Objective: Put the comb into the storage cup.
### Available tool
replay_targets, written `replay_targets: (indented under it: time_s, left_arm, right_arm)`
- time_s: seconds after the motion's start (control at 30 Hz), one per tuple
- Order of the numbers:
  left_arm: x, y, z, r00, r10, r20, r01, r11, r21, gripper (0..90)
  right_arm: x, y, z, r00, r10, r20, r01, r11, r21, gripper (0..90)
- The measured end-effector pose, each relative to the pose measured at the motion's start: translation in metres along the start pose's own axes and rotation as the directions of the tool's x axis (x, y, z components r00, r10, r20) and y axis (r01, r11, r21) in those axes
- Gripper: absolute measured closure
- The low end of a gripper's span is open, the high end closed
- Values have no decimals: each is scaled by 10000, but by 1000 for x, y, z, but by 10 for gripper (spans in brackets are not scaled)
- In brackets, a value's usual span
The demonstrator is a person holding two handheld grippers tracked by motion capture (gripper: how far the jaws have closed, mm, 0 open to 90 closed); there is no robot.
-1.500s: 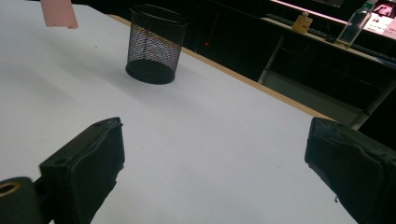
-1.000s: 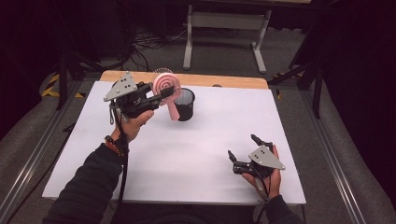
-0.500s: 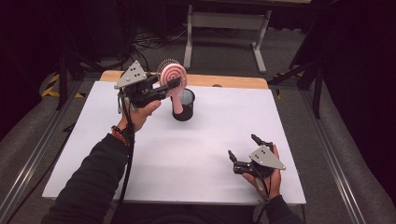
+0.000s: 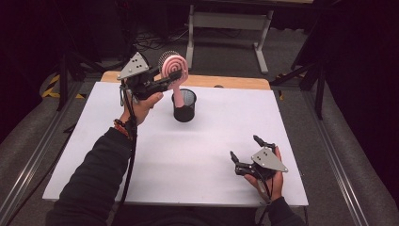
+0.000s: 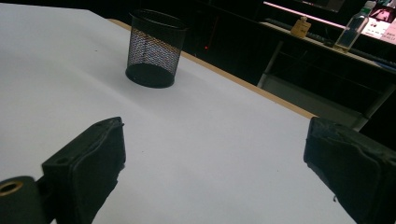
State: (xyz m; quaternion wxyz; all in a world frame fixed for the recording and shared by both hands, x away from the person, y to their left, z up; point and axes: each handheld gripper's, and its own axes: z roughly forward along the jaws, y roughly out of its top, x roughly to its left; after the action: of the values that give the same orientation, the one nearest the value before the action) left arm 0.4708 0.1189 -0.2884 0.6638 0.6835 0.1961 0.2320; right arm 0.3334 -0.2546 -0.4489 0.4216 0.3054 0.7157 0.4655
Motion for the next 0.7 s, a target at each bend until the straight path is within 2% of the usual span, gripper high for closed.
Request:
replay_targets:
  time_s: [0.7]
  left_arm:
    - [11,3,16,9994,-149,-303,152,9998,105,627]
  right_arm:
    - [0,0,0,9999,116,-100,-117,9999,-124,62]
